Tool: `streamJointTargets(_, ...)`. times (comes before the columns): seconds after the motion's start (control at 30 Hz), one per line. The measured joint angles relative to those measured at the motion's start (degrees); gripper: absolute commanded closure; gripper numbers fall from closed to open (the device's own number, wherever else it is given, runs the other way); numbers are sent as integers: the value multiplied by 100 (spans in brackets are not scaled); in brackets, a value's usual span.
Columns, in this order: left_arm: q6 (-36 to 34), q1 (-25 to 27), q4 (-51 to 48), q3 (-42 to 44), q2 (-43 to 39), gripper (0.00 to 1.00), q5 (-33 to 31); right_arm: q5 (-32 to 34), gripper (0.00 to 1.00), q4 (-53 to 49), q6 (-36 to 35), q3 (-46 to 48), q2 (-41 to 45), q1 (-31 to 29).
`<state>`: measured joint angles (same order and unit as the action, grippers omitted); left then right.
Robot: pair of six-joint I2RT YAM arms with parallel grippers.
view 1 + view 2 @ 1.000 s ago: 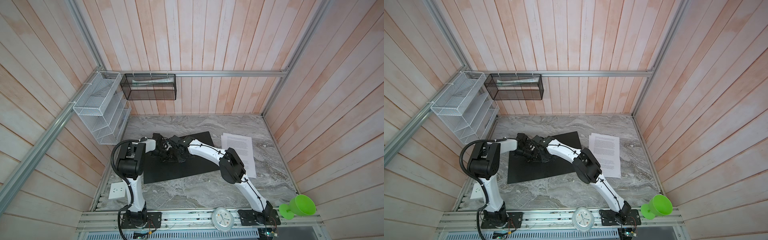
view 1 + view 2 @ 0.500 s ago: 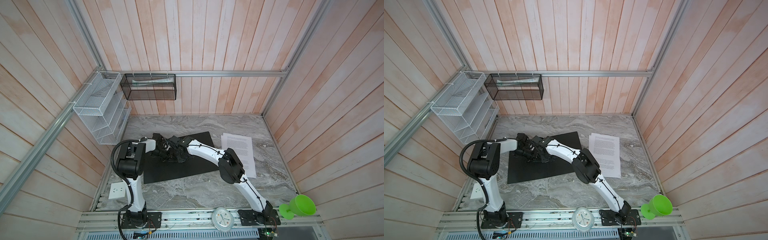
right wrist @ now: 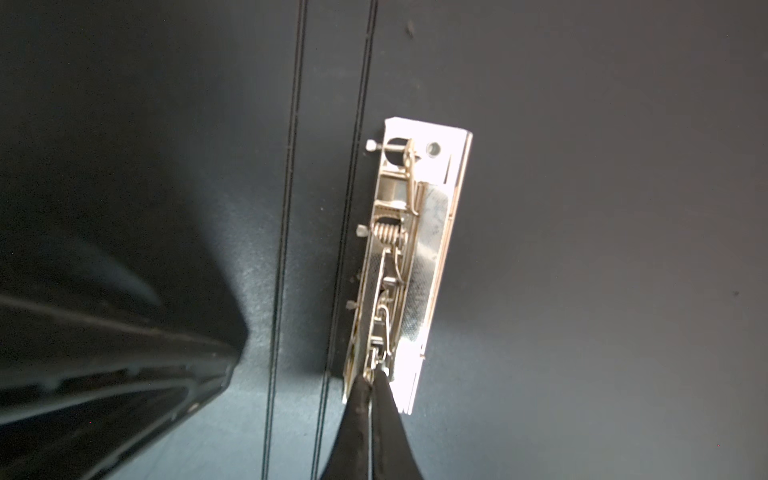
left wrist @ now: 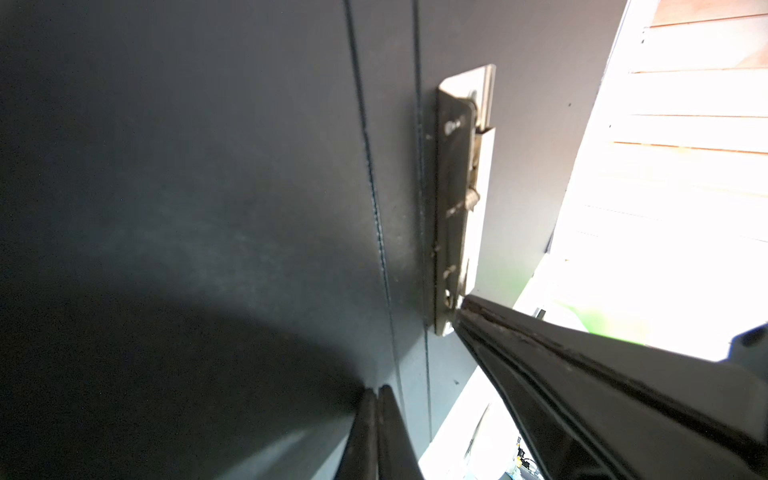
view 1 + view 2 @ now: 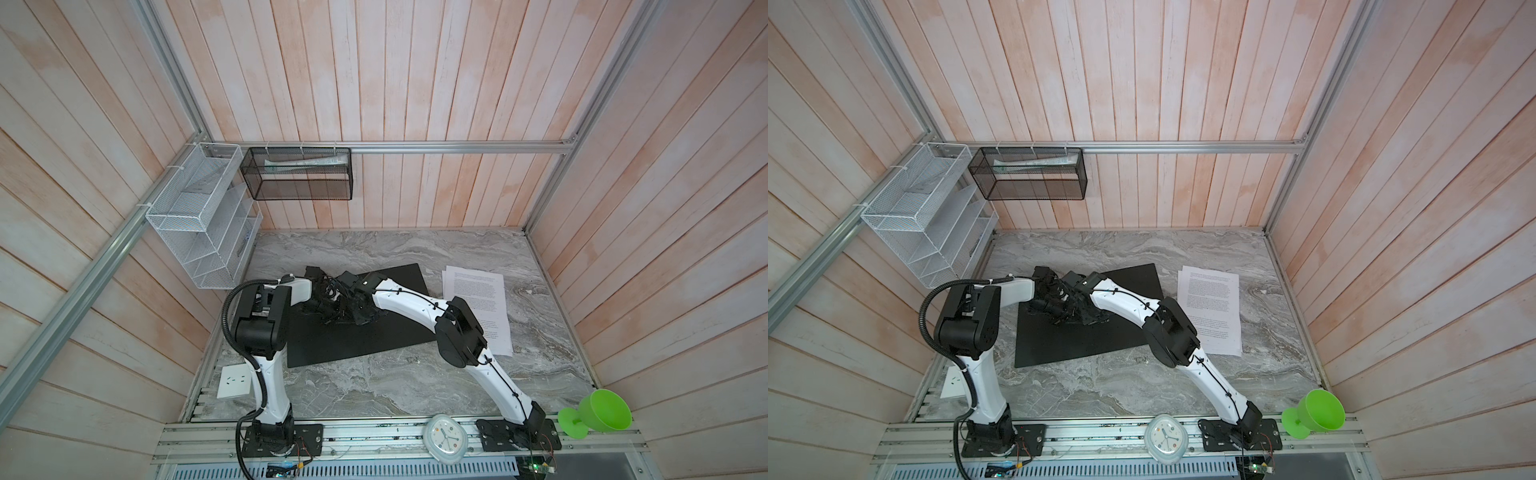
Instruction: Put the files into the folder
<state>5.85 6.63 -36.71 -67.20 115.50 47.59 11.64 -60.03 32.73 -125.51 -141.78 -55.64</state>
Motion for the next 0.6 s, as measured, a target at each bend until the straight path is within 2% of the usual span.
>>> streamJointTargets(0.6, 7, -87, 4, -63, 2, 92, -127, 236, 100, 240, 28, 304, 131, -15)
